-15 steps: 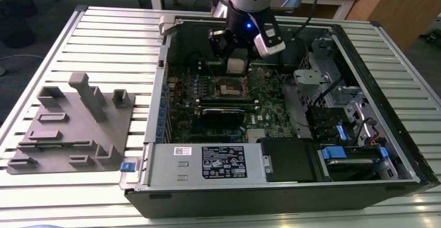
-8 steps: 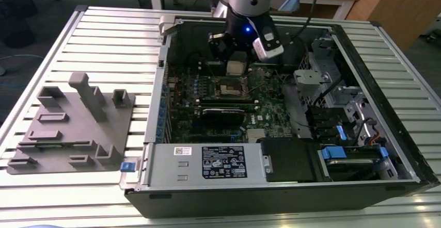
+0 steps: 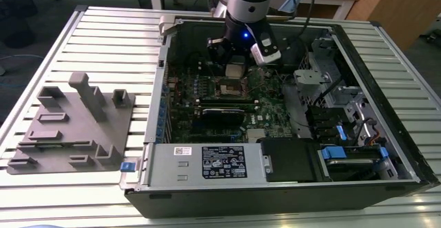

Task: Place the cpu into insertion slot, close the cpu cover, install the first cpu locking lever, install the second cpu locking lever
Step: 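Place the cpu into insertion slot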

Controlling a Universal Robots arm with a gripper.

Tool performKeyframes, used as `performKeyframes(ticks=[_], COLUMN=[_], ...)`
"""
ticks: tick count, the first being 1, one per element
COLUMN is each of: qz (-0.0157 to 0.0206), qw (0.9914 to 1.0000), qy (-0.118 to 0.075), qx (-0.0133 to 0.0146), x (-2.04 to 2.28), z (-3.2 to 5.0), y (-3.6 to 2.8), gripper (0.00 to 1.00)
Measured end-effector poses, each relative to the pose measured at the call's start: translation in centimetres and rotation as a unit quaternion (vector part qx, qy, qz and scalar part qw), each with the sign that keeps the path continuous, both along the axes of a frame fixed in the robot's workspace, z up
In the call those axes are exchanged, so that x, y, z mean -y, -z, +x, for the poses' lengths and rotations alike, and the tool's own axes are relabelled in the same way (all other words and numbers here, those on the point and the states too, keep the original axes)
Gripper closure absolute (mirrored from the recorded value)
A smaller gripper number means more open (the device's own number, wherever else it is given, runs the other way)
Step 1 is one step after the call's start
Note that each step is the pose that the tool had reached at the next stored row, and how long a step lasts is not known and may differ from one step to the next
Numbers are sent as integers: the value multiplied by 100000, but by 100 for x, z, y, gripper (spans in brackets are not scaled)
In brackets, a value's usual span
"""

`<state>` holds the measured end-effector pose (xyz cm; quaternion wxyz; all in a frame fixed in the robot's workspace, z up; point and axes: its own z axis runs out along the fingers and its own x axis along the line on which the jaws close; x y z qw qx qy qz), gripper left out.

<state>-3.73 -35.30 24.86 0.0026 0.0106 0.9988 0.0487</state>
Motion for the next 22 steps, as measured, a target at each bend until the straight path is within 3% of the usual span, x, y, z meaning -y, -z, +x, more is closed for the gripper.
performKeyframes(ticks=[7,11,16,22], qz=[-2,-1,-5,-470], qw=[100000,100000,99999,99998], qy=[-10,-37,-286,-382], qx=[-2,1,230,238], x=[0,0,0,0], z=[-12,-17,-20,-20], y=[113,140,186,207], gripper=[46,46,46,46])
